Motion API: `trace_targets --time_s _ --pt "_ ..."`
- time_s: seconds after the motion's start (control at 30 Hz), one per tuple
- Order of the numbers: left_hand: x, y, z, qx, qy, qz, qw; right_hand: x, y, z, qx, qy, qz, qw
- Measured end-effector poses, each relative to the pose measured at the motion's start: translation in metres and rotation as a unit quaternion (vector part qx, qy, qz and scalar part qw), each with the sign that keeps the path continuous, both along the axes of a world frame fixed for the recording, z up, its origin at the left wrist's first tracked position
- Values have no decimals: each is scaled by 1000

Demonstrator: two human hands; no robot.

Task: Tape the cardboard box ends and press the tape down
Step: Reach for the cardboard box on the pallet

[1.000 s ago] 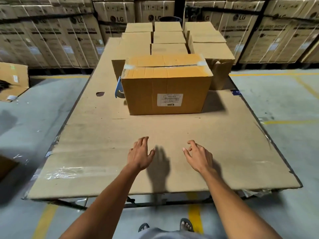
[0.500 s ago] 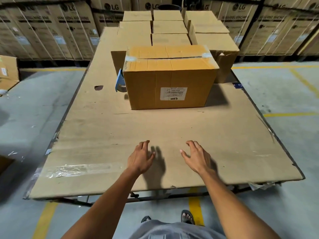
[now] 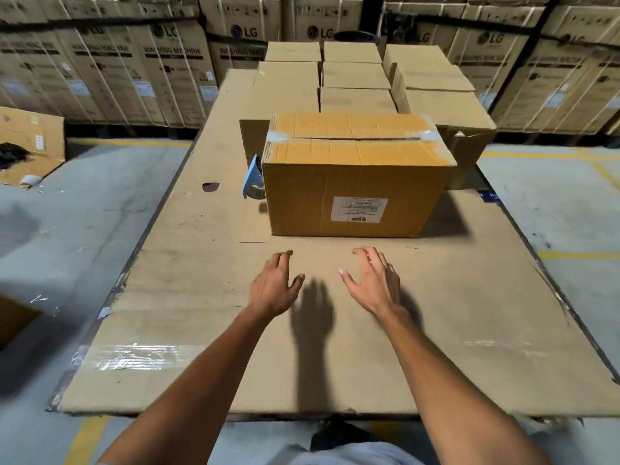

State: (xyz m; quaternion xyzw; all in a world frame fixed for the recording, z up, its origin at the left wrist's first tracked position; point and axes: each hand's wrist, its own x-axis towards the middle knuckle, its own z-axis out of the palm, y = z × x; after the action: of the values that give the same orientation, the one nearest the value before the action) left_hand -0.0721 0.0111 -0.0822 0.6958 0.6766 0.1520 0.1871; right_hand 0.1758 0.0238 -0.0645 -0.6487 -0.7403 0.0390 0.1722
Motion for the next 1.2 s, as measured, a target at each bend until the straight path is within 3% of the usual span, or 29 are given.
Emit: trace_targets --time_s 0.43,0.57,0.77,1.0,1.2 --pt "-46 138 102 165 6 62 984 -79 131 95 133 -1 77 988" --pt "-65 170 113 154 -11 63 986 -108 154 109 140 -21 72 987" --pt "-88 197 104 132 -70 -19 989 -158 184 116 86 -41 46 994" --pt "-111 193 101 153 -136 -45 978 -202 193 111 26 -89 34 995" --pt "-134 192 104 182 -133 -169 959 -212 185 110 20 -99 -13 995"
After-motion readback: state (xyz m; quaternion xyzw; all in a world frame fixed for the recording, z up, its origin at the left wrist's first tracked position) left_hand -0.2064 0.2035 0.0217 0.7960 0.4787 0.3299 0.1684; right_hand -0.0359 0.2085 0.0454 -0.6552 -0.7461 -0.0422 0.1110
